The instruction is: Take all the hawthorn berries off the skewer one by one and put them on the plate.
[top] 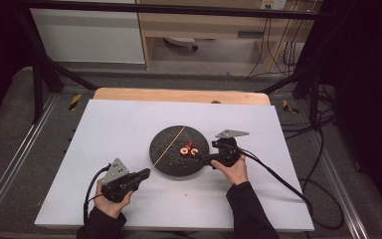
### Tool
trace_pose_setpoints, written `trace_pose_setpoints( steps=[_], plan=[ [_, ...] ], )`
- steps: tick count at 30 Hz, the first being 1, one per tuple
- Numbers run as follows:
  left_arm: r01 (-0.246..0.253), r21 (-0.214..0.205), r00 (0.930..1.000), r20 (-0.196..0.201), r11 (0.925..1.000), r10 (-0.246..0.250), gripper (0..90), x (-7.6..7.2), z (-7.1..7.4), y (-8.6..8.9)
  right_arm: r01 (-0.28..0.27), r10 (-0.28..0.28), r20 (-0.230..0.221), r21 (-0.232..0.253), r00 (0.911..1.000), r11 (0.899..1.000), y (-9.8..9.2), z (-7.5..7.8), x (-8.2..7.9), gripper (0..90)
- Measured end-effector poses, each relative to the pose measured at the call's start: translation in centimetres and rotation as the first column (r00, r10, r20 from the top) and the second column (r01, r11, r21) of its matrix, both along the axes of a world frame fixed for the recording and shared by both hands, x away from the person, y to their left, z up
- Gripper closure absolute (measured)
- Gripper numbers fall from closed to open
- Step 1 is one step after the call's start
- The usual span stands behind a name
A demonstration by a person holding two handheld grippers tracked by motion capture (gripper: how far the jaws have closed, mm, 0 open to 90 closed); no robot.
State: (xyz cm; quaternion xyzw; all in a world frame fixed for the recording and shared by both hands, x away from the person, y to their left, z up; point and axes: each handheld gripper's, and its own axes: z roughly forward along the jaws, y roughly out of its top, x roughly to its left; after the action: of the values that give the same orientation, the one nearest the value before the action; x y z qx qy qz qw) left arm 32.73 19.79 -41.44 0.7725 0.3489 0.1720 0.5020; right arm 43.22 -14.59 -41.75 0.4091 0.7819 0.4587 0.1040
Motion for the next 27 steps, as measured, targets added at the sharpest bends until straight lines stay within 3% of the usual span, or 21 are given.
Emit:
trace_pose_setpoints(
  steps=[10, 18, 27],
  plan=[
    [-0.002, 0.010, 0.9996, -0.027, 1.0000, 0.002, 87.9, 0.3, 0.1, -0.2, -0.012, 0.012, -0.002, -0.074, 0.9999, 0.997, -3.5, -1.7, -3.0, 2.0],
    [-0.004, 0.024, 0.9983, -0.059, 0.9997, 0.005, 87.9, 1.1, 0.4, -1.1, -0.015, 0.016, 0.013, -0.089, 0.9998, 0.996, -6.1, -2.8, -4.9, 0.9],
    [-0.018, 0.063, 0.9969, -0.076, 0.9978, 0.023, 87.9, 3.1, 1.0, -2.4, -0.011, 0.013, 0.021, -0.082, 0.9997, 0.997, -8.0, -3.5, -6.0, 0.9]
  ],
)
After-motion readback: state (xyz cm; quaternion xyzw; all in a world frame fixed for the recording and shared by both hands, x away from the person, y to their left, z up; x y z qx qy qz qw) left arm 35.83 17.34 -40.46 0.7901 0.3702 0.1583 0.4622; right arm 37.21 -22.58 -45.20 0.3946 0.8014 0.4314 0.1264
